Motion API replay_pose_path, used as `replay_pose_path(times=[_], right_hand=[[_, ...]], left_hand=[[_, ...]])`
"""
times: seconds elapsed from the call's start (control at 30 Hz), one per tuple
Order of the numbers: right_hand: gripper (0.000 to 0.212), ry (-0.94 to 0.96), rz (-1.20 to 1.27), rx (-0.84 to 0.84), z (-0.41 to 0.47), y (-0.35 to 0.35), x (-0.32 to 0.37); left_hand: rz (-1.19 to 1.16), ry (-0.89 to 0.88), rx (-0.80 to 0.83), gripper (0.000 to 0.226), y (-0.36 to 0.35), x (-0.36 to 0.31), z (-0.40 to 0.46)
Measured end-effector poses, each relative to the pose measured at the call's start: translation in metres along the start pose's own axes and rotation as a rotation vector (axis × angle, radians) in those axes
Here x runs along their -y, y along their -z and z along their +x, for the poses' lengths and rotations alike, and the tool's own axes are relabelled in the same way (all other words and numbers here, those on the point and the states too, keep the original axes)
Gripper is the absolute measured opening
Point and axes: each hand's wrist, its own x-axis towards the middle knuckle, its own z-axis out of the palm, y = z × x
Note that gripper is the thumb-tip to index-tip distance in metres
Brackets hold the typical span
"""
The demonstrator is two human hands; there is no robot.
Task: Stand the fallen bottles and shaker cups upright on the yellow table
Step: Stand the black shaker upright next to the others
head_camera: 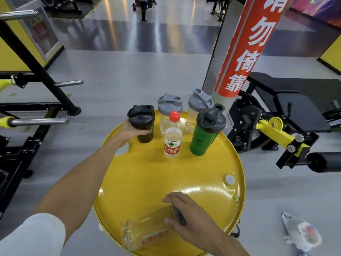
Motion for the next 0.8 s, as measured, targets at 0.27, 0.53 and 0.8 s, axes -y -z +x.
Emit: replay_pose_path(times=[0.27,0.53,0.8], right_hand=[[0.065,0.061,-0.181,0.130,-0.001,-0.004,0.001],[0.093,0.165,-0.419,0.265,0.006,-0.006,-0.002],[0.099,0.175,-0.601,0.197,0.010,-0.018,-0.008]], left_hand=[[0.006,0.049,-0.042,0.104,0.001,-0.007,-0.018],[0.009,-0.025,-0.074,0.112,0.003,-0.003,-0.090],[0.243,-0.094,-0.007,0.054,-0.018,0.064,-0.172]])
